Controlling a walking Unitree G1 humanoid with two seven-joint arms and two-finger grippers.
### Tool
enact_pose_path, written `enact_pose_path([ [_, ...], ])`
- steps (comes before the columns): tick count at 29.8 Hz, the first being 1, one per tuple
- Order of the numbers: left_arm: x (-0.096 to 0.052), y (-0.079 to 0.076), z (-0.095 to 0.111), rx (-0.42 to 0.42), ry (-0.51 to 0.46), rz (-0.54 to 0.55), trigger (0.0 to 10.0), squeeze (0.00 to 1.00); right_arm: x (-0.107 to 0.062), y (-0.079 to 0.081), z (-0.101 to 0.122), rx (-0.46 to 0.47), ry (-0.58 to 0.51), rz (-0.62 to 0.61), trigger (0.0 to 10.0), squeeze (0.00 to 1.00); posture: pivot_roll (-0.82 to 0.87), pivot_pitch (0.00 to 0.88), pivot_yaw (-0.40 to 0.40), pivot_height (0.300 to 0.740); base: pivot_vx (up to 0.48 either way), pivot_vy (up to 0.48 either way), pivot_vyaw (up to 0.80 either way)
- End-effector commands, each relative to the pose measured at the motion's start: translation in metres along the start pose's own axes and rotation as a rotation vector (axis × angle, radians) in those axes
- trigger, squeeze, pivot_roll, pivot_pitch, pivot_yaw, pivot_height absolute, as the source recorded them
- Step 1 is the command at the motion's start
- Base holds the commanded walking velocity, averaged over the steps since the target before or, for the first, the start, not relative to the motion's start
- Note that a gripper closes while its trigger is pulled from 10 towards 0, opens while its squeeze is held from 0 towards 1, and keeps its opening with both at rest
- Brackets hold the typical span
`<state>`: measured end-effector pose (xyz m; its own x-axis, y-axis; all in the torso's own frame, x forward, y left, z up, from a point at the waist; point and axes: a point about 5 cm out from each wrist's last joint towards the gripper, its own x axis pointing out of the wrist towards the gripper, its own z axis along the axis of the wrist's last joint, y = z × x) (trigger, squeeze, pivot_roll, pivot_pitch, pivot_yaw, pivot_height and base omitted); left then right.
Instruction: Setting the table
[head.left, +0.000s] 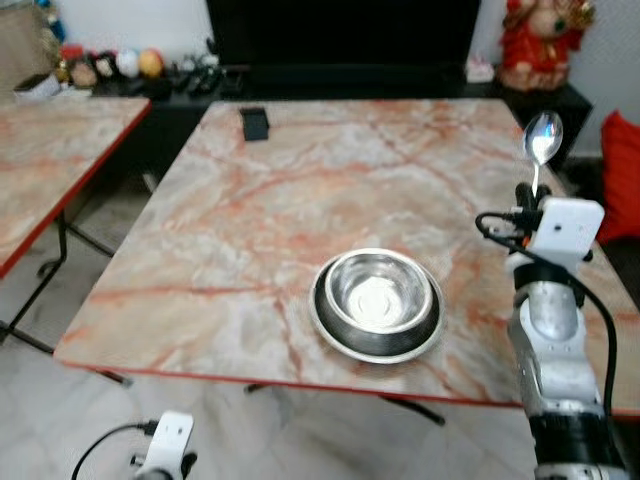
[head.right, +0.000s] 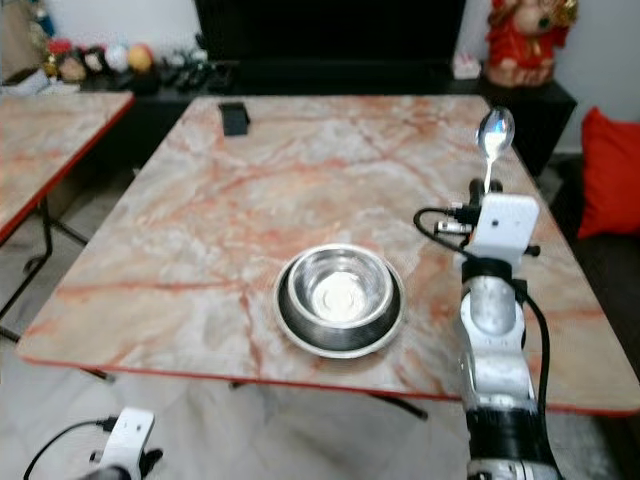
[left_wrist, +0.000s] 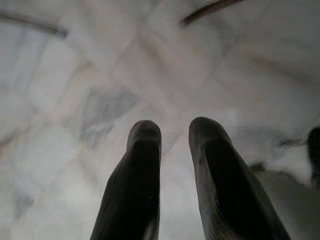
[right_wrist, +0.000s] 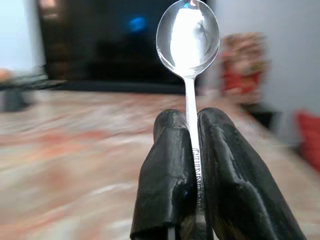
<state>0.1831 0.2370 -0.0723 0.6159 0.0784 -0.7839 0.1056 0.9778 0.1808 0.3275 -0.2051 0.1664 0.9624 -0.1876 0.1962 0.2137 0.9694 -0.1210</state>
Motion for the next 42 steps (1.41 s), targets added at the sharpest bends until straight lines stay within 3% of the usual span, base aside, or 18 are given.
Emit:
enact_pose_path([
  [1, -0.001, 0.001, -0.004, -0.001, 0.023, -0.004, 10.0, 0.00, 0.001, -0.007, -0.006, -0.034, 0.066, -0.019, 10.0, 0.00, -0.03, 0.000, 0.057, 0.724, 0.000, 0.000, 0.00],
  [2, -0.001, 0.000, -0.004, -0.001, 0.023, -0.007, 10.0, 0.00, 0.000, -0.010, -0.017, -0.055, 0.163, -0.034, 10.0, 0.00, -0.03, 0.000, 0.058, 0.724, 0.000, 0.000, 0.00],
  [3, -0.001, 0.000, -0.004, -0.001, 0.023, -0.007, 10.0, 0.00, 0.000, -0.010, -0.017, -0.055, 0.163, -0.034, 10.0, 0.00, -0.03, 0.000, 0.058, 0.724, 0.000, 0.000, 0.00],
  [4, -0.001, 0.000, -0.004, 0.001, 0.026, -0.010, 10.0, 0.00, -0.003, -0.012, -0.026, -0.054, 0.251, -0.053, 10.0, 0.00, -0.03, 0.000, 0.059, 0.724, 0.000, 0.000, 0.00],
  [8, -0.001, 0.001, -0.006, 0.002, 0.029, -0.012, 10.0, 0.00, -0.010, -0.019, -0.035, -0.057, 0.347, -0.072, 10.0, 0.00, -0.03, 0.000, 0.059, 0.724, 0.000, 0.000, 0.00],
  [12, -0.001, 0.002, -0.007, 0.004, 0.031, -0.013, 10.0, 0.00, -0.014, -0.029, -0.032, -0.081, 0.374, -0.107, 10.0, 0.00, -0.04, 0.000, 0.059, 0.724, 0.000, 0.000, 0.00],
  [20, 0.001, -0.003, -0.001, 0.010, 0.021, -0.019, 10.0, 0.00, -0.024, -0.031, -0.034, -0.073, 0.441, -0.103, 10.0, 0.00, -0.04, 0.000, 0.060, 0.724, 0.000, 0.000, 0.00],
  [27, 0.001, -0.007, -0.001, 0.016, 0.022, -0.028, 10.0, 0.00, -0.033, -0.023, -0.048, -0.023, 0.538, -0.028, 10.0, 0.00, -0.05, 0.000, 0.061, 0.724, 0.000, 0.000, 0.00],
  [42, -0.001, -0.005, -0.008, 0.018, 0.037, -0.031, 10.0, 0.00, -0.041, -0.021, -0.066, -0.020, 0.640, -0.014, 10.0, 0.00, -0.04, 0.000, 0.052, 0.724, 0.000, 0.000, 0.00],
])
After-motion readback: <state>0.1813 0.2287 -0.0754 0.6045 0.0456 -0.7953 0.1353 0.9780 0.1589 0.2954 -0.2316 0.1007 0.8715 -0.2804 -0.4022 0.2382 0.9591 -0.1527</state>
